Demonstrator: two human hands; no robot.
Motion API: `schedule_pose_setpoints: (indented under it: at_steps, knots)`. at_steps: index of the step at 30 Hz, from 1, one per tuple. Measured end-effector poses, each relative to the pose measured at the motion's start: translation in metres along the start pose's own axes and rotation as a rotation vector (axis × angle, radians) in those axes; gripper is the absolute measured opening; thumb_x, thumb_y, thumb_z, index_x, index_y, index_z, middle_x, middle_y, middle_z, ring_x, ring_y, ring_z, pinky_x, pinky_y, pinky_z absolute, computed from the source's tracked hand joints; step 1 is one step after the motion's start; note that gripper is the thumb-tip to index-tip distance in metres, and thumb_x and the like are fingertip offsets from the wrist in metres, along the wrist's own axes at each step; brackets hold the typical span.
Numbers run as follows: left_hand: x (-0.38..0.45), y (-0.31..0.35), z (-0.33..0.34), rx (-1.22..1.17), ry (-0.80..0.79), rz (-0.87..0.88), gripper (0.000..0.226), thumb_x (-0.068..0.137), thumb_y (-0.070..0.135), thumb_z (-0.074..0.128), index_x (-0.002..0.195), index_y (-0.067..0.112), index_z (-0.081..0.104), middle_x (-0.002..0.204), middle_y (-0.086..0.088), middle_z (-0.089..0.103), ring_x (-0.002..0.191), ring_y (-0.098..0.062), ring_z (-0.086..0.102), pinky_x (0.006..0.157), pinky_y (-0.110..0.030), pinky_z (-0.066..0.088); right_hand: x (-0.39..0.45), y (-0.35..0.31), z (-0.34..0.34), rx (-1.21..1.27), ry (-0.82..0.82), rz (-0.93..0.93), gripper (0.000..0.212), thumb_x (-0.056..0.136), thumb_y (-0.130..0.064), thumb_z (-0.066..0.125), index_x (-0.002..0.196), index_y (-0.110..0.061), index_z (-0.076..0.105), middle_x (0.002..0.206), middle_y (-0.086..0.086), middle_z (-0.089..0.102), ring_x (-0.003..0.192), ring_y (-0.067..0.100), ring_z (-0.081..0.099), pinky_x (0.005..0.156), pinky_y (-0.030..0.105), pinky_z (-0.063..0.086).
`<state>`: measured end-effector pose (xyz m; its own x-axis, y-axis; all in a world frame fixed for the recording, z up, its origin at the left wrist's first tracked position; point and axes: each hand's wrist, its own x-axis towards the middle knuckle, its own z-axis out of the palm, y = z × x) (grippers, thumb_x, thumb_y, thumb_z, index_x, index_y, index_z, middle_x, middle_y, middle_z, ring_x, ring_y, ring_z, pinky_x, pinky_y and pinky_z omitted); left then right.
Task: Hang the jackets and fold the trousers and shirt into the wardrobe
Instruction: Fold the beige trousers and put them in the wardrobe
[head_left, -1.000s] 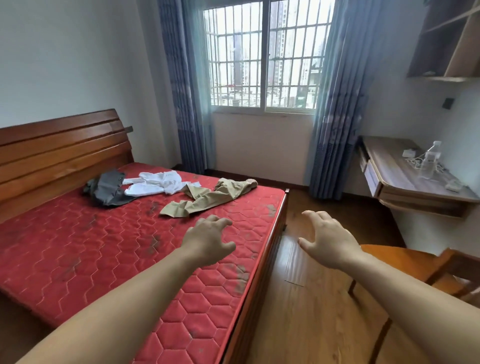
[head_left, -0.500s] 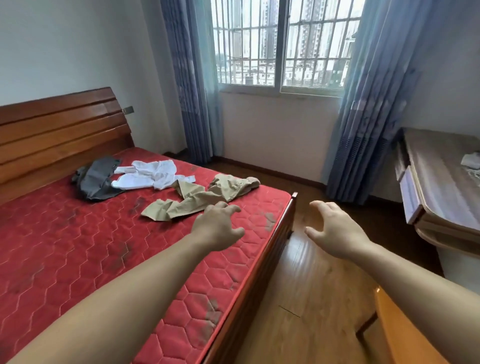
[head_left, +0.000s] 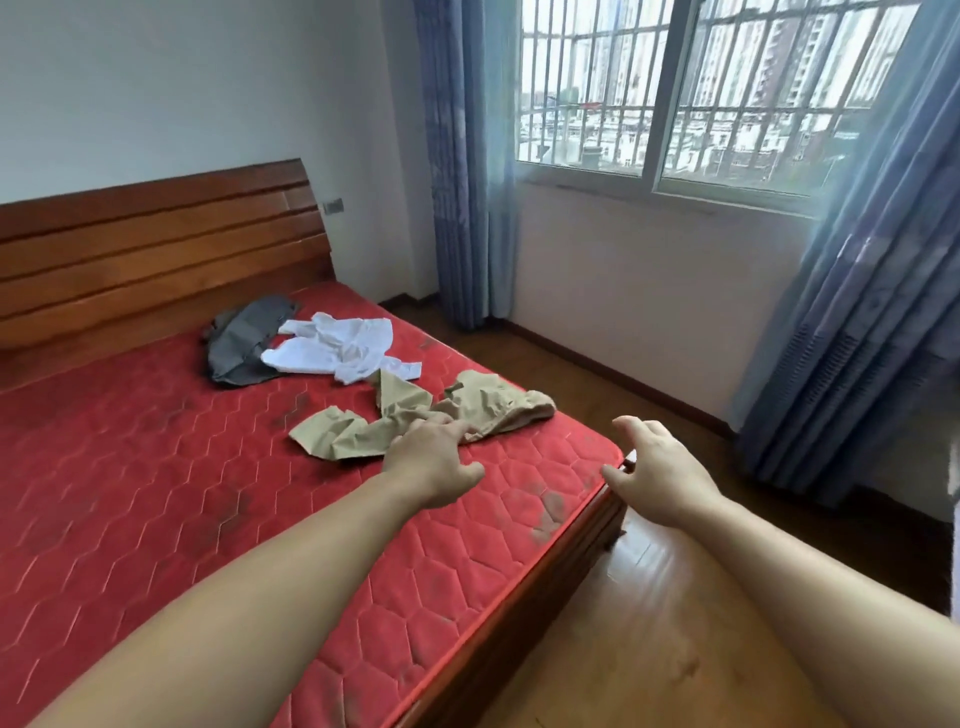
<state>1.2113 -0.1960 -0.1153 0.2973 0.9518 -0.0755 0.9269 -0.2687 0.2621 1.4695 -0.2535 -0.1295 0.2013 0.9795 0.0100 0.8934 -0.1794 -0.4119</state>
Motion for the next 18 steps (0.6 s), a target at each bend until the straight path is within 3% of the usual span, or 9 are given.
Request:
schedule_pose_setpoints:
  at_steps: [4,9,18]
  knots:
    - [0.076,0.001,0.019,-0.051,0.026,-0.047,0.057,0.083,0.046,0.058,0.138,0.034,0.048,0.147,0.004,0.042,0.136,-0.02,0.038,0.108,-0.041,0.038,0.083,0.012,0.009,-0.046,-0.044,-0.066,0.064,0.085,-0.045,0.059,0.143,-0.031,0.034,0.136,-0.004,0.044,0.106,0.017,0.056,0.078,0.036,0.055]
    - [0.197,-0.013,0.046,-0.142,0.049,-0.105,0.055,0.083,0.044,0.058,0.136,0.035,0.049,0.141,0.002,0.047,0.131,-0.022,0.043,0.104,-0.039,0.041,0.206,0.02,0.029,-0.11,-0.088,-0.122,0.062,0.085,-0.045,0.058,0.14,-0.033,0.035,0.134,-0.006,0.045,0.112,0.016,0.052,0.085,0.035,0.051]
    - [0.354,-0.04,0.087,-0.163,-0.059,-0.193,0.056,0.083,0.046,0.058,0.137,0.039,0.045,0.144,0.005,0.042,0.135,-0.023,0.038,0.108,-0.04,0.036,0.374,0.023,0.078,-0.185,-0.224,-0.215,0.06,0.084,-0.041,0.055,0.14,-0.03,0.036,0.135,-0.003,0.046,0.116,0.019,0.052,0.088,0.036,0.05]
